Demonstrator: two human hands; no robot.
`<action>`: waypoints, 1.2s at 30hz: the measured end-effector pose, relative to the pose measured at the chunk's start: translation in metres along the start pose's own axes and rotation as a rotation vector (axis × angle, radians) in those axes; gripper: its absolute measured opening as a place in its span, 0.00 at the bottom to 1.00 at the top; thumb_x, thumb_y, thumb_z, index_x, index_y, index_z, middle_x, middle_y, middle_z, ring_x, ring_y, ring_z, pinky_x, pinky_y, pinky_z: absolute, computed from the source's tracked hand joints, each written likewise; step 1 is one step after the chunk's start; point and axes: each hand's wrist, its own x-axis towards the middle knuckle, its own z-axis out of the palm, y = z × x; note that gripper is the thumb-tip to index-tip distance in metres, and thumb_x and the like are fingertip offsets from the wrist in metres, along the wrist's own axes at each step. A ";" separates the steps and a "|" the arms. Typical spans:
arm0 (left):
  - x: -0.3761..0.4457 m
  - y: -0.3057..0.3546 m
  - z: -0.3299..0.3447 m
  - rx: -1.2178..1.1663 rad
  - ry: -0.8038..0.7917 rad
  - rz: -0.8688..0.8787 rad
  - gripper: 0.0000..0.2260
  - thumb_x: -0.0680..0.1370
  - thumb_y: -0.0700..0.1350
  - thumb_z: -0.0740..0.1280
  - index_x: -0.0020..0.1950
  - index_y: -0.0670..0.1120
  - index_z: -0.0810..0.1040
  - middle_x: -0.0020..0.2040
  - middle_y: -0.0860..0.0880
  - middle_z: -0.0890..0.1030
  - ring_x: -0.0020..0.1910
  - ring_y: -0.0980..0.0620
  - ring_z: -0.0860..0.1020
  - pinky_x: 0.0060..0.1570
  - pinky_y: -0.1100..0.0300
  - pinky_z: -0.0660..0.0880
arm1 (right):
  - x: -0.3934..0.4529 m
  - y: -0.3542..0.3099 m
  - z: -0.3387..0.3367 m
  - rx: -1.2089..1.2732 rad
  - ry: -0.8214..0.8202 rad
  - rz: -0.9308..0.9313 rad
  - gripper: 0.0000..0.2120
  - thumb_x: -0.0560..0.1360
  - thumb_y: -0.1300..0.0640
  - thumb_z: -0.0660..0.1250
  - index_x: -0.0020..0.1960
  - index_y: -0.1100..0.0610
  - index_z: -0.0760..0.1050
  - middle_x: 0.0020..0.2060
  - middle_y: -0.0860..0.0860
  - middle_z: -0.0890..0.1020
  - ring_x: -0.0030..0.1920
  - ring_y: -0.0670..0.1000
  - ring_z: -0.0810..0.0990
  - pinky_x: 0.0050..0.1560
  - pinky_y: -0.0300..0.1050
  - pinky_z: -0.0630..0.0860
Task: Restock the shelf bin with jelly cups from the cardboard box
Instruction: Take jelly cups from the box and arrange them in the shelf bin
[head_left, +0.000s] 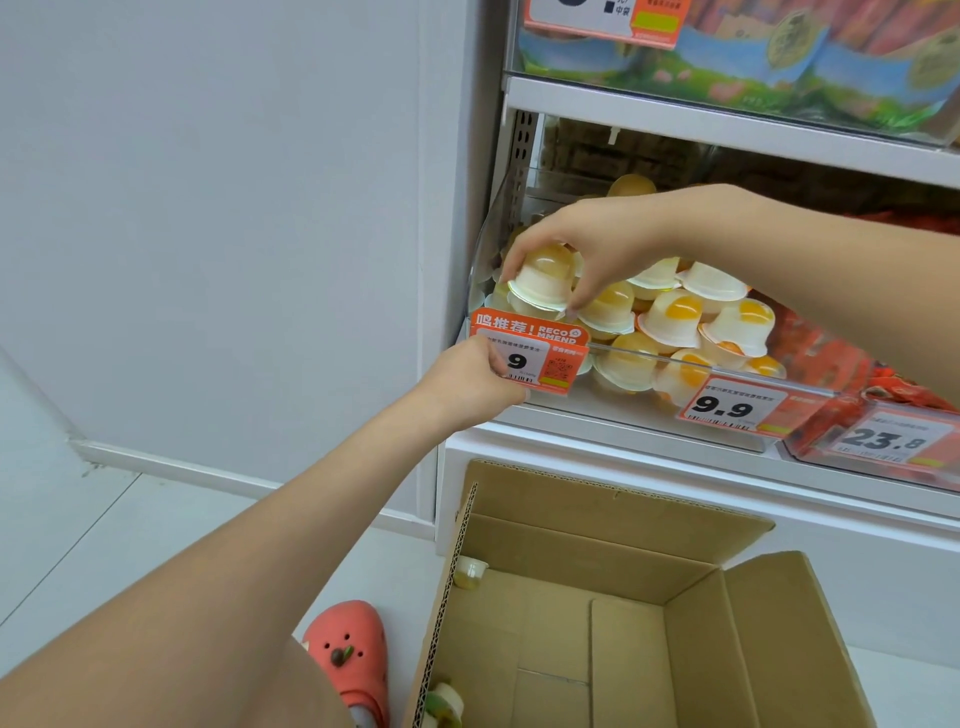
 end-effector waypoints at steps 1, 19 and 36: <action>0.000 0.000 0.000 -0.001 0.000 0.000 0.10 0.74 0.43 0.69 0.52 0.44 0.72 0.42 0.54 0.73 0.46 0.51 0.73 0.33 0.65 0.69 | 0.000 0.000 -0.001 -0.008 -0.007 0.000 0.32 0.65 0.55 0.78 0.64 0.41 0.70 0.62 0.43 0.73 0.62 0.49 0.70 0.61 0.50 0.72; -0.003 0.002 0.000 0.017 -0.001 0.004 0.12 0.74 0.42 0.69 0.54 0.43 0.72 0.42 0.53 0.74 0.45 0.51 0.73 0.34 0.64 0.71 | -0.018 0.004 0.009 0.068 -0.012 0.021 0.34 0.66 0.59 0.77 0.67 0.43 0.68 0.66 0.42 0.71 0.66 0.47 0.67 0.62 0.44 0.66; -0.005 0.003 -0.002 0.036 -0.015 0.008 0.11 0.74 0.42 0.69 0.52 0.44 0.71 0.45 0.53 0.73 0.47 0.51 0.73 0.34 0.65 0.70 | -0.007 0.002 0.004 -0.015 -0.088 0.026 0.33 0.67 0.57 0.77 0.67 0.43 0.67 0.64 0.43 0.70 0.63 0.48 0.67 0.56 0.41 0.67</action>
